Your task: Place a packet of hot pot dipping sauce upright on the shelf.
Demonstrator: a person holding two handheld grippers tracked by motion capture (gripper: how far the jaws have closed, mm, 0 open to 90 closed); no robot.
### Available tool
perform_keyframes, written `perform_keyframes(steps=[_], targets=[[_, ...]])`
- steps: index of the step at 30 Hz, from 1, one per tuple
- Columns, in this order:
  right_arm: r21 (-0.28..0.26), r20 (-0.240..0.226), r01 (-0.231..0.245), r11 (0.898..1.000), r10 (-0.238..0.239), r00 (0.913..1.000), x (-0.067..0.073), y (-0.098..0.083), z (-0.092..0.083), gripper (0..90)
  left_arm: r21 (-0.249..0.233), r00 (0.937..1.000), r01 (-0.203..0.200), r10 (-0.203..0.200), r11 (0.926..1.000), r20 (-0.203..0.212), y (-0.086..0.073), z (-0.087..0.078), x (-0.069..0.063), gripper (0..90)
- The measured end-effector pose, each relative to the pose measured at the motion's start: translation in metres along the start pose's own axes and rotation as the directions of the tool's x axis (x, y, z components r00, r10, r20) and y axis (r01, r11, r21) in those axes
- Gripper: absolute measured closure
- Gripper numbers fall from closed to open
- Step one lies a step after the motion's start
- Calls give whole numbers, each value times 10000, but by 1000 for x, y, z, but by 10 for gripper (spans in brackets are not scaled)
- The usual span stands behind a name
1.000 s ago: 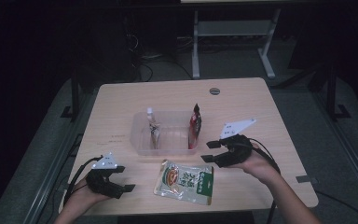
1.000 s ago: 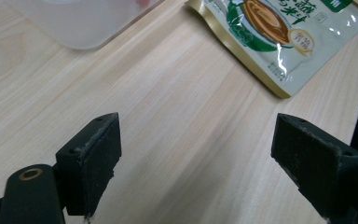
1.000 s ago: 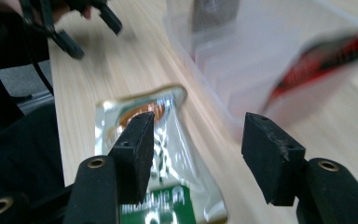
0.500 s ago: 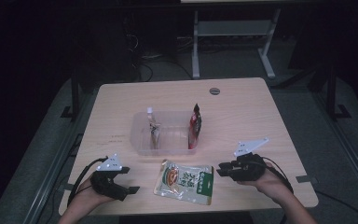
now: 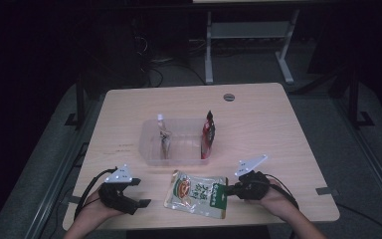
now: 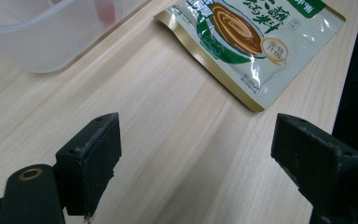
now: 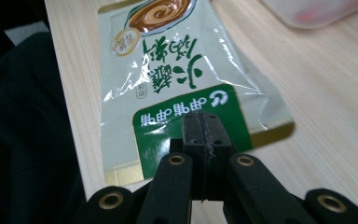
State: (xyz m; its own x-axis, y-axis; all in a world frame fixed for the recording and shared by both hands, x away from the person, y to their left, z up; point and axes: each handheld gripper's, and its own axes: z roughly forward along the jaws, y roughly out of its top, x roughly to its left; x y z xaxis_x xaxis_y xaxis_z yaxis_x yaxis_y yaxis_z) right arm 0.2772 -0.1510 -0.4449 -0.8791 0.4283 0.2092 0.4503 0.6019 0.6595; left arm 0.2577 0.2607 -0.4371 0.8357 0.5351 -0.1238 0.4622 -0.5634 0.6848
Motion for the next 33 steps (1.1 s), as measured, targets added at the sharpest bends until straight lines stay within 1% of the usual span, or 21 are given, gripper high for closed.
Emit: perform_keyframes(steps=[2, 3, 6, 7, 8, 9, 11, 12, 13, 14, 17, 18, 19, 20, 25, 26, 27, 28, 30, 31, 33], targets=[[172, 66, 133, 9998, -134, 9999, 1, 2, 6, 897, 55, 10000, -59, 59, 10000, 3, 0, -1, 0, 156], [172, 66, 133, 9998, -134, 9999, 1, 2, 6, 897, 55, 10000, -59, 59, 10000, 3, 0, -1, 0, 156], [434, 154, 162, 9989, -169, 9997, -1, 2, 14, 897, -51, 10000, -32, 32, 10000, 73, 0, 0, -1, 155], [435, 107, 203, 9988, -208, 9997, -1, 2, 15, 897, -43, 9999, -46, 47, 10000, 105, 1, 0, -1, 156], [444, -5, 123, 9989, -123, 9999, 0, 2, 17, 897, -52, 9999, 32, -31, 10000, 152, 1, 0, -1, 155], [630, 116, 267, 9977, -275, 9996, -1, 2, 20, 897, -69, 9999, 25, -24, 10000, 141, 2, 1, -1, 155], [695, -7, 233, 9973, -233, 9997, 1, 3, 22, 897, -155, 9999, -60, 62, 9999, 128, 4, 0, -2, 155], [740, 67, 383, 9965, -389, 9992, 0, 3, 23, 897, -175, 9999, -64, 66, 9998, 144, 4, 0, -3, 155], [758, 91, 411, 9963, -419, 9991, 0, 3, 24, 897, -175, 9999, -64, 66, 9998, 144, 4, 0, -3, 155], [762, 97, 463, 9960, -472, 9988, 0, 3, 24, 897, -65, 9997, -182, 183, 9998, 153, 4, 1, -4, 155], [728, 130, 336, 9968, -347, 9993, -2, 3, 24, 897, -32, 9997, -173, 173, 9998, 153, 4, 2, -5, 156], [718, 185, 260, 9971, -274, 9995, -4, 4, 25, 898, -116, 9998, -163, 165, 9998, 149, 4, 2, -6, 159], [732, 349, 442, 9963, -469, 9983, -6, 5, 25, 898, -177, 9998, -155, 158, 9997, 139, 5, 2, -6, 160], [732, 349, 442, 9963, -469, 9983, -6, 5, 25, 898, -177, 9998, -155, 158, 9997, 139, 5, 2, -6, 163], [613, 617, 385, 9974, -423, 9972, -11, 9, 28, 898, -336, 9995, -164, 172, 9993, 249, 7, 2, -9, 169], [561, 802, 403, 9976, -448, 9958, -15, 11, 30, 898, -370, 9994, -175, 185, 9992, 282, 9, 2, -11, 176], [529, 816, 391, 9978, -434, 9957, -16, 12, 30, 898, -401, 9992, -210, 223, 9990, 319, 9, 2, -11, 185], [482, 825, 274, 9985, -314, 9961, -17, 13, 31, 898, -442, 9993, -214, 228, 9988, 303, 10, 3, -12, 188], [489, 989, 363, 9981, -410, 9943, -20, 14, 32, 898, -427, 9991, -238, 253, 9988, 351, 12, 4, -13, 189], [489, 989, 363, 9981, -410, 9943, -20, 14, 32, 898, -427, 9991, -238, 253, 9988, 351, 12, 4, -13, 189], [433, 1249, 393, 9983, -444, 9912, -25, 17, 33, 898, -408, 9989, -275, 290, 9988, 373, 13, 6, -15, 189]])
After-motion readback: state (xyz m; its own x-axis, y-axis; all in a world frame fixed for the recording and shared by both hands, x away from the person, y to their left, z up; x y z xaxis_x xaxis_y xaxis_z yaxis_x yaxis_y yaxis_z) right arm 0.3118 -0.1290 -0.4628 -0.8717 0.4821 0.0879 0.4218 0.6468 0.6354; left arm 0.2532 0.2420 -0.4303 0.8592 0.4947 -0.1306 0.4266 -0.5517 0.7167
